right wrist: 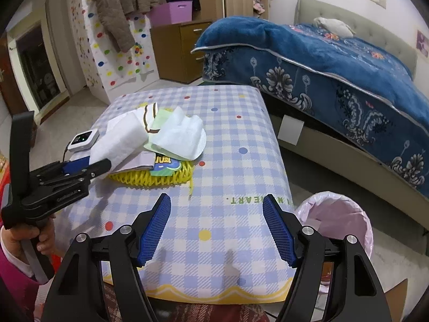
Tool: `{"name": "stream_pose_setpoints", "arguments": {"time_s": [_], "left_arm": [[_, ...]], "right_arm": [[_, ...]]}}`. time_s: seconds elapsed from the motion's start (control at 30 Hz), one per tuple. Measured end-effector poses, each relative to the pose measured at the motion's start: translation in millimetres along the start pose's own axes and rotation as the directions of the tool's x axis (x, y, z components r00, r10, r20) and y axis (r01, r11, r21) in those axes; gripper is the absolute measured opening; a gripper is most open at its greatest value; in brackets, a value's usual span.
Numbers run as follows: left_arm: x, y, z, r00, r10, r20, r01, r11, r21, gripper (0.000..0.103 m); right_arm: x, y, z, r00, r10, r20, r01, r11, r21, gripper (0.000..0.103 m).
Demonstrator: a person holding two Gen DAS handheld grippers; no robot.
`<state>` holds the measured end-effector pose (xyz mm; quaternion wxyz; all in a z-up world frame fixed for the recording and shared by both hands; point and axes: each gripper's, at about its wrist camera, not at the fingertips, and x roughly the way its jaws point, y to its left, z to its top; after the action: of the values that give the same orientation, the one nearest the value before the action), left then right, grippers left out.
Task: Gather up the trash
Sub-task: 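Grasp the white foam block with the left gripper and lift it, then grasp the pale green paper strip with the right gripper while the left holds the foam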
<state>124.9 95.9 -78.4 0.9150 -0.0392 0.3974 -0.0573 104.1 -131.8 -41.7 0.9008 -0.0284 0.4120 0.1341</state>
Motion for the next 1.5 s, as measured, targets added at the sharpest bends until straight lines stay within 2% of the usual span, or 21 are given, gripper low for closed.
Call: {"name": "stream_pose_setpoints", "arguments": {"time_s": [0.17,0.37,0.53,0.6,0.63,0.67,0.77,0.83,0.93,1.1,1.13,1.17,1.27,1.4,1.47,1.5], "left_arm": [[-34.2,8.0,-4.2,0.998,0.013,0.063,-0.012,1.000,-0.028,0.044],[-61.9,23.2,-10.2,0.994,0.075,0.081,-0.068,0.994,-0.086,0.044],[-67.2,33.8,-10.9,0.989,0.125,0.080,-0.117,0.988,-0.103,0.045],[-65.0,36.9,-9.1,0.987,0.145,0.076,-0.136,0.985,-0.105,0.045],[-63.6,38.0,-8.2,0.986,0.150,0.076,-0.142,0.984,-0.105,0.045],[-61.8,38.6,-6.6,0.985,0.153,0.075,-0.145,0.984,-0.105,0.045],[-54.2,40.1,-1.2,0.983,0.169,0.073,-0.162,0.982,-0.097,0.045],[-50.1,41.6,1.5,0.983,0.172,0.072,-0.165,0.982,-0.094,0.045],[-42.3,44.3,4.7,0.983,0.171,0.066,-0.164,0.982,-0.096,0.045],[-32.5,47.7,5.9,0.985,0.163,0.050,-0.158,0.983,-0.097,0.045],[-31.3,47.6,5.7,0.986,0.161,0.047,-0.156,0.983,-0.097,0.045],[-29.9,48.1,5.4,0.986,0.160,0.044,-0.156,0.983,-0.097,0.045],[-28.6,49.8,3.8,0.987,0.158,0.040,-0.154,0.983,-0.099,0.045],[-30.9,50.6,3.7,0.986,0.160,0.044,-0.155,0.982,-0.105,0.045],[-34.5,47.9,3.6,0.986,0.161,0.050,-0.155,0.983,-0.103,0.045],[-36.4,46.5,3.7,0.986,0.160,0.053,-0.155,0.983,-0.102,0.045]], "right_arm": [[-2.0,5.3,1.1,1.000,0.009,0.005,-0.009,1.000,-0.011,0.071],[6.2,16.1,8.3,0.999,0.046,0.008,-0.045,0.999,-0.029,0.074],[25.1,28.1,19.2,0.997,0.075,0.003,-0.074,0.996,-0.044,0.074],[34.4,34.8,24.6,0.997,0.079,0.002,-0.078,0.995,-0.058,0.070],[38.0,37.9,27.4,0.997,0.076,0.003,-0.076,0.995,-0.067,0.063],[42.5,42.2,30.7,0.998,0.069,0.004,-0.069,0.994,-0.081,0.061],[58.0,52.1,41.7,0.998,0.064,0.000,-0.063,0.992,-0.106,0.061],[68.7,57.5,48.1,0.998,0.069,-0.006,-0.069,0.991,-0.112,0.062],[86.7,66.8,56.8,0.997,0.068,-0.022,-0.071,0.990,-0.123,0.076],[115.0,78.1,65.5,0.997,0.048,-0.055,-0.054,0.992,-0.111,0.077],[119.0,79.7,66.1,0.998,0.030,-0.061,-0.037,0.993,-0.115,0.073],[122.9,80.7,66.6,0.998,0.016,-0.069,-0.024,0.993,-0.118,0.063],[125.3,80.3,64.9,0.996,0.014,-0.085,-0.023,0.994,-0.104,0.053],[114.2,73.6,66.3,0.998,0.001,-0.066,-0.008,0.995,-0.098,0.041],[106.9,67.7,66.1,0.998,-0.008,-0.058,0.003,0.996,-0.092,0.025],[104.2,62.9,66.0,0.998,-0.012,-0.058,0.007,0.996,-0.087,0.021]]}}
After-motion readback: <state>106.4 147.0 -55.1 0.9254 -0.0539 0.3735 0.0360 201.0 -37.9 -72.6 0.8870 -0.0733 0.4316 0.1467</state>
